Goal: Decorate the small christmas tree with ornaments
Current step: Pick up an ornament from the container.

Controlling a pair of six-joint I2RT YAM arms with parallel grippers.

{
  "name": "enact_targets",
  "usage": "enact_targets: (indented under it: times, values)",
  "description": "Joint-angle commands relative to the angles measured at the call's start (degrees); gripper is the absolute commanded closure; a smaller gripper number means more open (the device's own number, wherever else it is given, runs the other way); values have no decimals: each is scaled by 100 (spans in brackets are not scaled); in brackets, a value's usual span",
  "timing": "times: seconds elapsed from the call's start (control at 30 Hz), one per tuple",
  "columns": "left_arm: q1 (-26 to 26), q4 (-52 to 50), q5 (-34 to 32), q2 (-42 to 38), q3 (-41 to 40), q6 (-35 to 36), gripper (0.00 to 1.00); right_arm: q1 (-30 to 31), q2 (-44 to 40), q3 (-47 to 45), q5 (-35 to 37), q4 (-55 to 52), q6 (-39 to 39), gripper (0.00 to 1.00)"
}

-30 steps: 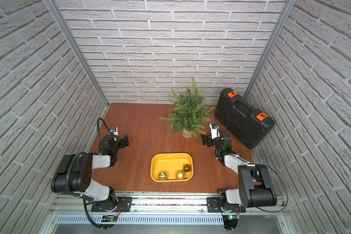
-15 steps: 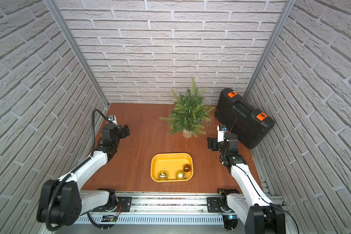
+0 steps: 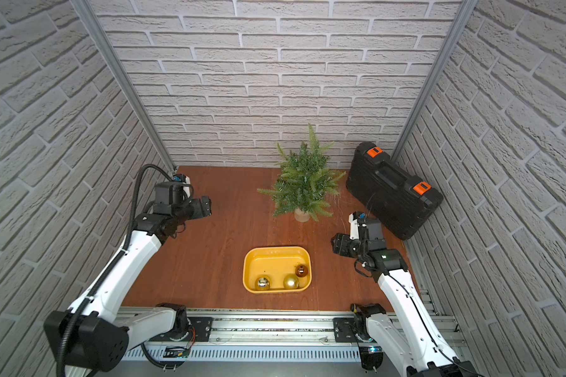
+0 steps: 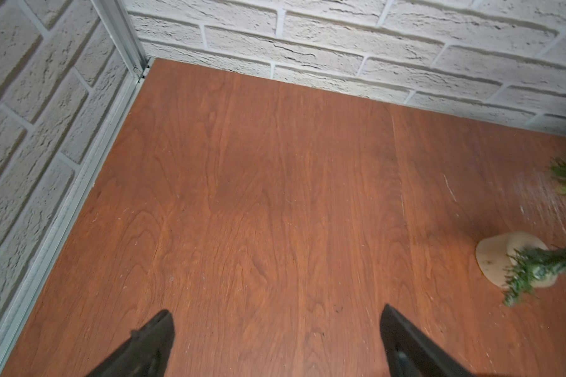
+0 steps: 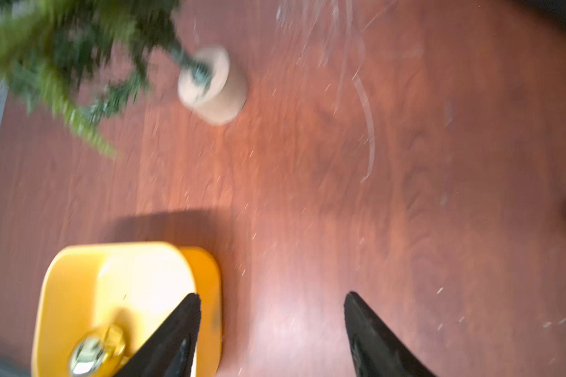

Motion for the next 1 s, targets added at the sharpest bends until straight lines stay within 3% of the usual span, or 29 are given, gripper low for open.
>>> enact_targets:
  times: [0.0, 0.2, 0.37, 0.47, 0.67, 0.97]
  values:
    - [-23, -632, 343, -208, 52, 427, 2, 602, -125, 292, 140, -741, 526, 32]
    - [-7, -194, 214, -423, -444, 498, 2, 2264, 297, 657, 668, -1020, 1263, 34]
    - [47, -357, 162, -414, -466, 496, 2, 3812, 1407, 1399, 1050, -935, 1533, 34]
    - [47, -467, 73, -449, -500, 519, 2, 4352, 2228, 1927, 1005, -905, 1576, 34]
    - [23, -525, 14, -621, -589, 496, 2, 4891, 3552, 2575, 586, -556, 1757, 33]
    - [29, -534, -12, -732, -630, 509, 2, 5146, 4797, 3103, 20, -439, 1522, 30]
